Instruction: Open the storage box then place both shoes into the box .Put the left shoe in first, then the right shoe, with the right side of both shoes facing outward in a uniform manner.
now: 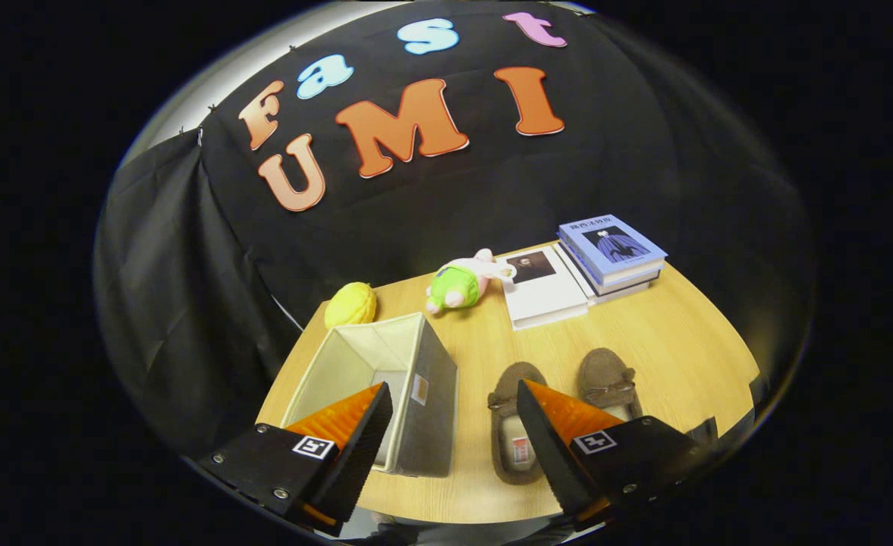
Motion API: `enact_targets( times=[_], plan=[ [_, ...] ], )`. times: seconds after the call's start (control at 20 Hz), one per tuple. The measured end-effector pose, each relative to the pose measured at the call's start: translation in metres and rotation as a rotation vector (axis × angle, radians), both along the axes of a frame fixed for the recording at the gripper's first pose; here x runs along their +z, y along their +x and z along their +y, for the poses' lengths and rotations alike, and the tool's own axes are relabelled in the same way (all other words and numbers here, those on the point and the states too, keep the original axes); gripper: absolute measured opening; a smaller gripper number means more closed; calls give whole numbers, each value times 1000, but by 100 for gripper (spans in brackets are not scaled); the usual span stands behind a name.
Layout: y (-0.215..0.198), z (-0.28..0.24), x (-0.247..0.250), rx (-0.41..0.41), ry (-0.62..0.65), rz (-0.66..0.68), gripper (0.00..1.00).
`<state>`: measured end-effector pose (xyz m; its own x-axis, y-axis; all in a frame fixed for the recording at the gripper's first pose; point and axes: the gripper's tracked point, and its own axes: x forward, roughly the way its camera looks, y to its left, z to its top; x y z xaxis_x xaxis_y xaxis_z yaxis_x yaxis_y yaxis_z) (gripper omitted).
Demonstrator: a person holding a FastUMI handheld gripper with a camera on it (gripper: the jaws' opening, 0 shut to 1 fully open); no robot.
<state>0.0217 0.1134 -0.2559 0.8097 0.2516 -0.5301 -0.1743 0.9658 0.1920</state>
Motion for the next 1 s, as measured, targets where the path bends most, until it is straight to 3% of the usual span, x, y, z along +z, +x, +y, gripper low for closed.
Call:
enact_targets(
  times=[0.35,0.9,1.0],
  plan=[
    [0,-40,-77,-93,-109,114,94],
    [4,-56,-158,-161,-98,278,57],
    [11,-55,-168,-177,-81,291,54]
  ],
)
